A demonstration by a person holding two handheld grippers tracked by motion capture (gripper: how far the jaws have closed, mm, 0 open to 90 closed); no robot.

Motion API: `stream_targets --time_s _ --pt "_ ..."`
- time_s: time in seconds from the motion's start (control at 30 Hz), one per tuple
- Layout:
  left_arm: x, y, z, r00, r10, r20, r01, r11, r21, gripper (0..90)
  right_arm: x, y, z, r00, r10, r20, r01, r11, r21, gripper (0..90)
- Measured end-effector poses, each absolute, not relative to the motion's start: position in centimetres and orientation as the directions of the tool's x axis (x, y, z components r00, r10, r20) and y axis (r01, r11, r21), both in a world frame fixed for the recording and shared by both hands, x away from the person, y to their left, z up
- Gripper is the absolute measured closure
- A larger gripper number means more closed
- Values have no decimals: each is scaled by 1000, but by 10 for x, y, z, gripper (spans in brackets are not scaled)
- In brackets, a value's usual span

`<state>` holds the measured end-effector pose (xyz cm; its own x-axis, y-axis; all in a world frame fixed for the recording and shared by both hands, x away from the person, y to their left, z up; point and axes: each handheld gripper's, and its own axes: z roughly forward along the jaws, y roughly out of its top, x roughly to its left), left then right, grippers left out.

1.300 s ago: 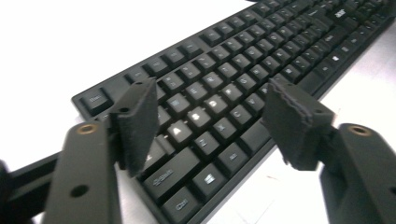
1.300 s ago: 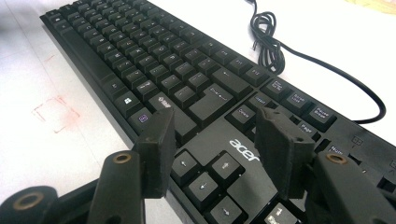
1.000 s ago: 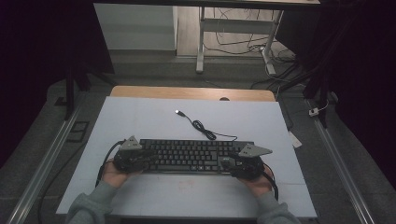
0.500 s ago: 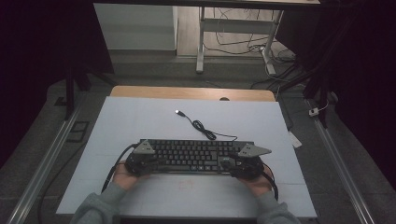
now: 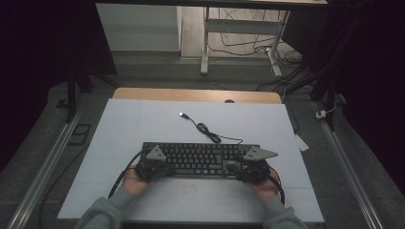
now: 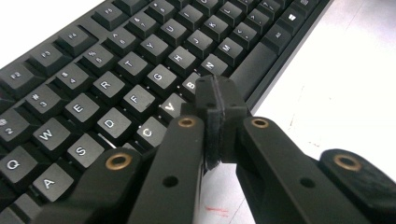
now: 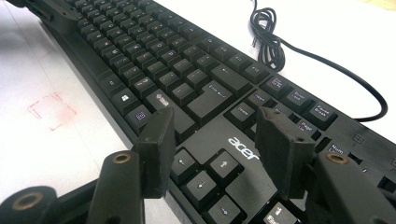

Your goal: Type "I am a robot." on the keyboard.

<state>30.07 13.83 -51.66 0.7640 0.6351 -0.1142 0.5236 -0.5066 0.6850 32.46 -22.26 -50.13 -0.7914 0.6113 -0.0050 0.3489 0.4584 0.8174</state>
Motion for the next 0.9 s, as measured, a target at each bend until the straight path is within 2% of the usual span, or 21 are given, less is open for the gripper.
stream_targets --time_s 0.9 --pt "302 136 -523 764 638 -96 520 -521 677 890 325 -222 -501 -793 609 -10 346 464 815 482"
